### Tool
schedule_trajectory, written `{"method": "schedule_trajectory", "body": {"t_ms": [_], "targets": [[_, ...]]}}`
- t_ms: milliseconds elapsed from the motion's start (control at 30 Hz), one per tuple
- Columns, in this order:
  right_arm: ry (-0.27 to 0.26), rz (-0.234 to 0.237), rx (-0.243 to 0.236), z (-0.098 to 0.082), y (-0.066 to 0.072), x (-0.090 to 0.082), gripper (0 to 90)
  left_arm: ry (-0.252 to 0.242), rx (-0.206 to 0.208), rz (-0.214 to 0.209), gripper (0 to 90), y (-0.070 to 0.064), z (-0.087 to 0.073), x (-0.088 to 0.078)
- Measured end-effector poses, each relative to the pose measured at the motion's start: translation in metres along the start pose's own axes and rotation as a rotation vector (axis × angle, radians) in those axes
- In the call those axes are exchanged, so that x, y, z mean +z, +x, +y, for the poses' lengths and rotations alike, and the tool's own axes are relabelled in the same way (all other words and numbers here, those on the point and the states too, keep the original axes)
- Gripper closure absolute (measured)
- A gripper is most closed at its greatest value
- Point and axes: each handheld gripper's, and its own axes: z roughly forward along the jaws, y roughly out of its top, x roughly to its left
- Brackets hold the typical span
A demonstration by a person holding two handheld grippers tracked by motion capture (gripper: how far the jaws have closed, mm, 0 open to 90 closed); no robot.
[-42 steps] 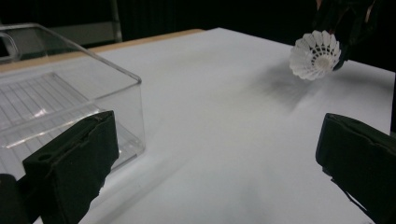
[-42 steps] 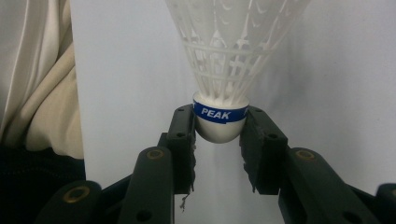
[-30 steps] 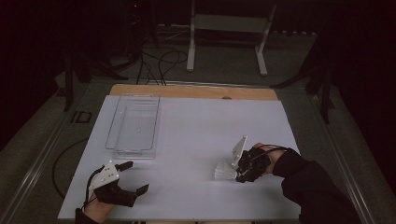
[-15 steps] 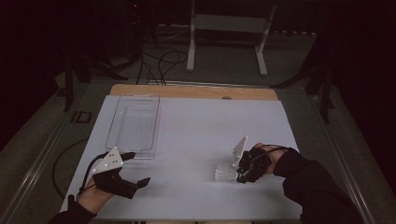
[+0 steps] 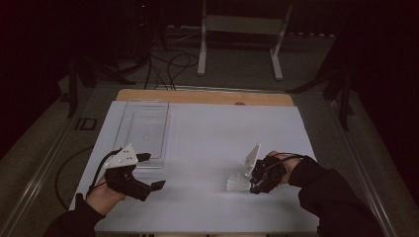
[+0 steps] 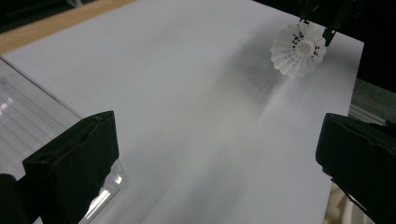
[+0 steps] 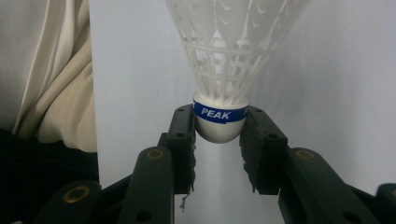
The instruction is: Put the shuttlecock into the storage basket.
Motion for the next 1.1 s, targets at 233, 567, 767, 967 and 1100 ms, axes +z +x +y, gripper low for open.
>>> {"method": "schedule_trajectory", "body": {"t_ms": [233, 567, 767, 967, 1100], "targets": [[0.005, 0.005, -0.006, 0.001, 0.000, 0.000, 66.0, 0.033, 0.012, -0.015, 0.0, -0.002, 0.011, 0.009], [0.009, -0.003, -0.026, 0.005, -0.001, 0.000, 66.0, 0.058, 0.008, -0.011, 0.1, -0.001, 0.028, 0.022], [0.013, -0.001, -0.034, 0.007, -0.001, -0.001, 66.0, 0.061, 0.022, -0.031, 0.1, -0.003, 0.041, 0.034], [0.011, 0.000, -0.043, 0.009, -0.002, -0.001, 66.0, 0.082, 0.020, -0.049, 0.1, -0.002, 0.049, 0.047], [0.009, 0.003, -0.050, 0.011, -0.003, -0.001, 66.0, 0.117, 0.022, -0.065, 0.1, -0.002, 0.054, 0.057]]}}
